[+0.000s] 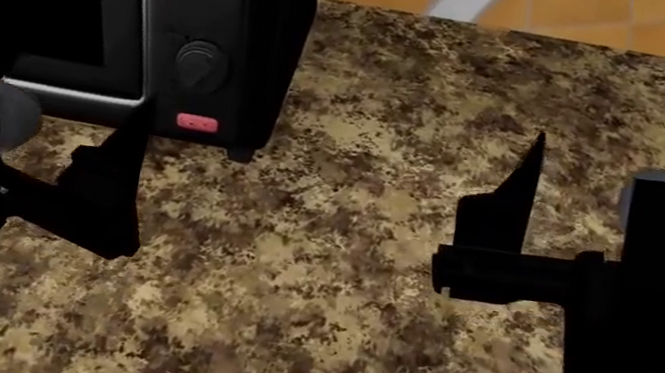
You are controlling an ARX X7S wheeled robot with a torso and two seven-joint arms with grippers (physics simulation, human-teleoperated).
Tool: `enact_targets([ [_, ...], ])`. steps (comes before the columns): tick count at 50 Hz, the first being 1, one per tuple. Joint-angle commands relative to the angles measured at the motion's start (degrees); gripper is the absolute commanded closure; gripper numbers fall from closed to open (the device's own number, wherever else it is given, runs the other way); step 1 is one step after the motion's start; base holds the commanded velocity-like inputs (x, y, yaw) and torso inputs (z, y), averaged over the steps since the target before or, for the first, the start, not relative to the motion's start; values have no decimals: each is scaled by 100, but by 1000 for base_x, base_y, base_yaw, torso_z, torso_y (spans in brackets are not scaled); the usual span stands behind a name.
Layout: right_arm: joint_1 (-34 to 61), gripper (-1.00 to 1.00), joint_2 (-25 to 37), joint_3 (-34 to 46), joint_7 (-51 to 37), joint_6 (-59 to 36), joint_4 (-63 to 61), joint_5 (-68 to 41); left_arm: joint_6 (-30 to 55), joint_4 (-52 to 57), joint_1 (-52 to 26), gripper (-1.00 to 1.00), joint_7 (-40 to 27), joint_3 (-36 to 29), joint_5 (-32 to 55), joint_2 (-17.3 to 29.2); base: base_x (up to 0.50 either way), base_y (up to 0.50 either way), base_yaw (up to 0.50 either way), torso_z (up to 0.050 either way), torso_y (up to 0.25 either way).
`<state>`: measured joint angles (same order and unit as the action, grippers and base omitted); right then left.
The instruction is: Decrease the toaster oven temperature.
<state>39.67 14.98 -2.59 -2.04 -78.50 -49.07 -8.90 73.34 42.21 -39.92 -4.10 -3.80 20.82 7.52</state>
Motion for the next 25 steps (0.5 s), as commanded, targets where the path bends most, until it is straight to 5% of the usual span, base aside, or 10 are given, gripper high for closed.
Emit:
enact_targets([
  [1, -8, -100, -43, -22, 10, 15, 11, -61, -43, -10, 16, -100, -40, -12, 51, 31, 227, -109, 0, 0, 0],
  [25, -31, -100, -19, 37, 4, 7, -57, -155, 37, 78, -15, -100, -150, 52, 203, 59, 110, -55, 0, 0, 0],
])
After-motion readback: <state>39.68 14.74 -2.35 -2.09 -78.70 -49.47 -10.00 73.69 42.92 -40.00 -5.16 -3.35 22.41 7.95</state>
